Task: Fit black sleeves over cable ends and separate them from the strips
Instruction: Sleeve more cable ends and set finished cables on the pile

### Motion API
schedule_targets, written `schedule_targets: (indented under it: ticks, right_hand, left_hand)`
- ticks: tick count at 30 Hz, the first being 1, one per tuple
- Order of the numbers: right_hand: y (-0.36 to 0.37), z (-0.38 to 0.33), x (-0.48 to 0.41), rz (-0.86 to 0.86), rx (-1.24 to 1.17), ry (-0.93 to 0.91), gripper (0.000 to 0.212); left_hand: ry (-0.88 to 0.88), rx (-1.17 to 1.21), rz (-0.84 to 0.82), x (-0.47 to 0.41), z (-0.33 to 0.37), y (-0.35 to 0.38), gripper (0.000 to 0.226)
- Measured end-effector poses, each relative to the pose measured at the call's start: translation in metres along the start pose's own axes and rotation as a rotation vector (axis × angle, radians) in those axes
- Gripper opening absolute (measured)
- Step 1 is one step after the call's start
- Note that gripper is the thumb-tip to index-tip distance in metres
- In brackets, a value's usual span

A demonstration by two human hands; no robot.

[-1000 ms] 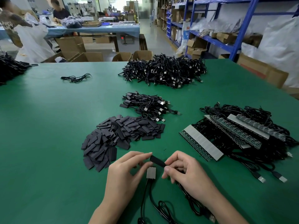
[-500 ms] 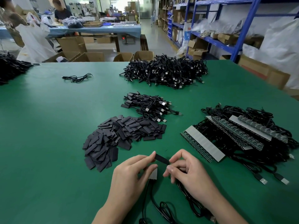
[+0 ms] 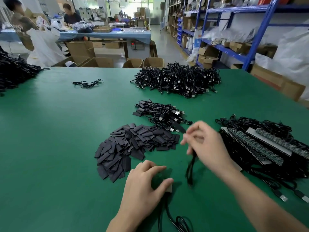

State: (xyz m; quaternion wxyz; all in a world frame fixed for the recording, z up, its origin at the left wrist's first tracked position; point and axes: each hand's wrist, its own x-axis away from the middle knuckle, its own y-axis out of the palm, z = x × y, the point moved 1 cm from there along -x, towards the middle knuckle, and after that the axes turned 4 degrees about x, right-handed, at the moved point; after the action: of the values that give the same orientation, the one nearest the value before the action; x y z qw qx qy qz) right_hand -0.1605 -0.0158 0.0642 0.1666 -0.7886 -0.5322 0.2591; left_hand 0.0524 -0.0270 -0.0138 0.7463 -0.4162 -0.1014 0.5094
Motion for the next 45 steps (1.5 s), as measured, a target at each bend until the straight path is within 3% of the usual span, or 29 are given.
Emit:
schedule_targets:
  ticks: [4,6,9,12,16,20,23,26,33,35,39,45]
  right_hand:
    - [-0.005,-0.048,-0.1,0.036,0.213,-0.18,0.008]
    - [0.002,-0.069,-0.14,0.017,0.308,-0.217,0.006]
    - [0.021,-0.078,-0.159,-0.044,0.383,-0.217,0.02]
    - [0.037,-0.061,-0.123,-0.127,0.3,-0.219,0.015]
    - [0.041,-0.006,-0.042,-0.271,0.089,-0.03,0.011]
    - [0.033,0.031,0.031,-0.375,-0.116,0.121,0.017]
    - [0.027,0.025,0.057,-0.426,-0.283,0.127,0.022]
    - [0.023,0.017,0.064,-0.408,-0.291,0.07,0.014]
    - [0.03,0.024,0.079,-0.278,-0.202,0.065,0.019]
    - [0.031,0.027,0.082,-0.297,-0.214,0.075,0.015]
    - [0.035,0.033,0.084,-0.3,-0.219,0.084,0.027]
    - [0.044,0.04,0.086,-0.195,-0.272,0.096,0.026]
  left_hand:
    - [-0.011,-0.08,-0.162,0.001,0.001,0.0,0.075]
    - [-0.012,-0.098,-0.204,0.001,0.001,0.0,0.075]
    - [-0.004,-0.066,-0.229,0.001,0.001,-0.002,0.067]
    - [-0.004,0.032,-0.225,0.001,0.003,-0.003,0.05]
    - [-0.051,0.3,-0.134,-0.001,0.009,-0.006,0.026]
    - [-0.176,0.713,-0.101,-0.003,0.013,-0.011,0.035]
    - [-0.254,0.974,-0.072,-0.004,0.015,-0.014,0.032]
    - [-0.293,1.074,-0.08,-0.003,0.018,-0.015,0.029]
    - [-0.322,0.964,-0.101,0.002,0.019,-0.006,0.008]
    - [-0.296,0.9,-0.105,0.001,0.019,-0.005,0.013]
    - [-0.259,0.788,-0.168,0.002,0.018,-0.001,0.024]
    - [-0.29,0.774,-0.142,0.003,0.017,0.002,0.021]
